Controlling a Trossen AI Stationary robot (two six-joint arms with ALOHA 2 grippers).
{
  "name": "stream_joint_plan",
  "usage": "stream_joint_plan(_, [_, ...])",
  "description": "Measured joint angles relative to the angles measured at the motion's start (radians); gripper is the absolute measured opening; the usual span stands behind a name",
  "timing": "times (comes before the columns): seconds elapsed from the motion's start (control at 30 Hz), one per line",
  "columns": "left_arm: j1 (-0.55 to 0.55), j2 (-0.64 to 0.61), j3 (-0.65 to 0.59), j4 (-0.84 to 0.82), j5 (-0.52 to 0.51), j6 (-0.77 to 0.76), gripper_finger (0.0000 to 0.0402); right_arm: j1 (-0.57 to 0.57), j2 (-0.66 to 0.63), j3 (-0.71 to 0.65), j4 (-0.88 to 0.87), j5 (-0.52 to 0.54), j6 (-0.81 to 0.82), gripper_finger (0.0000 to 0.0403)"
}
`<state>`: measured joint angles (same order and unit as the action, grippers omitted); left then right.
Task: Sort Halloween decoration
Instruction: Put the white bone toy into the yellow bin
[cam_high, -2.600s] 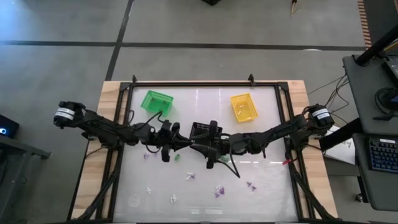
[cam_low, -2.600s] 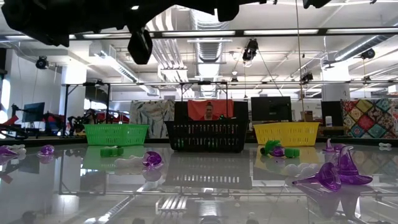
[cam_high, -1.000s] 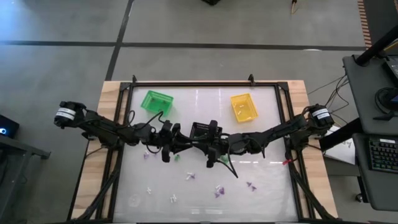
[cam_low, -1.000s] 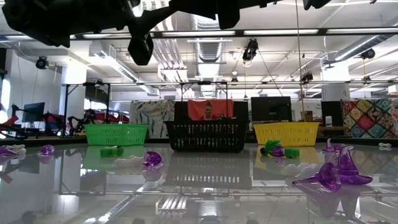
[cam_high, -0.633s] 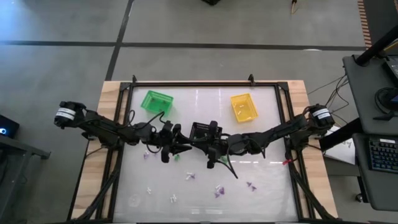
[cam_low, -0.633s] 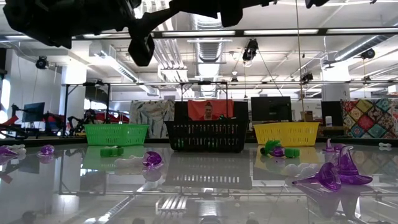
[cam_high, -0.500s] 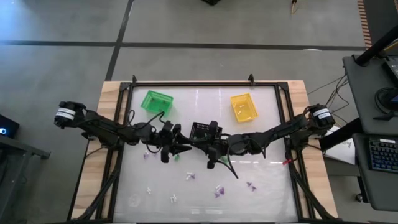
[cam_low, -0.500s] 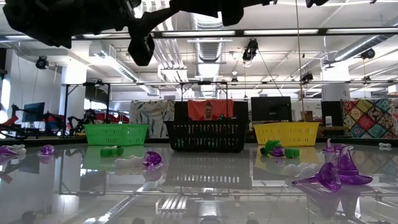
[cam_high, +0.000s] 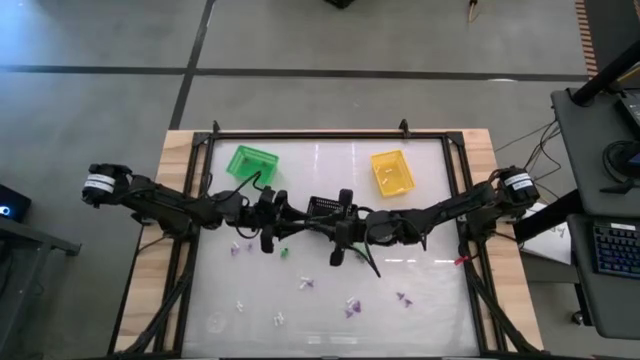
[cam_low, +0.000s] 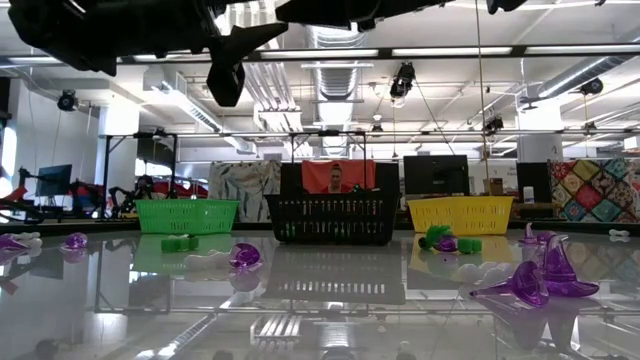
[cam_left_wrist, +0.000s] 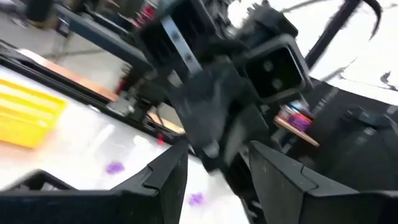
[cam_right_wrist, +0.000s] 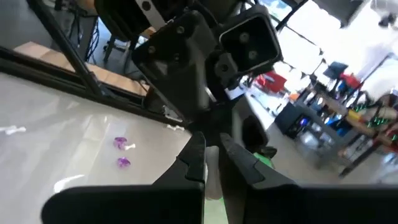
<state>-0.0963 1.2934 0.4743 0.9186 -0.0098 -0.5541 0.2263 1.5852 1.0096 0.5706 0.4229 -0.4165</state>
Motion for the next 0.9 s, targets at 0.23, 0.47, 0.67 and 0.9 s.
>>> stream_joint_plan(0.23, [0.004,0.000,0.000,-0.017,-0.039,0.184,0.0153,-0.025,-0.002,0.001,-0.028,0.059,0.115,0.0009])
stream_joint_plan(0.47, [0.042,-0.063,0.000,-0.199,-0.034,0.201,0.0153,-0.088,-0.050,0.001,-0.358,0.327,0.217,0.0009])
stream_joint_plan(0.67, [0.043,-0.151,-0.001,-0.299,-0.034,0.213,0.0153,-0.266,-0.122,0.001,-0.990,0.418,0.669,0.0009])
stream_joint_plan(0.9, [0.043,-0.174,-0.001,-0.306,-0.033,0.238,0.0153,-0.519,-0.121,-0.035,-1.325,0.153,1.116,0.0017])
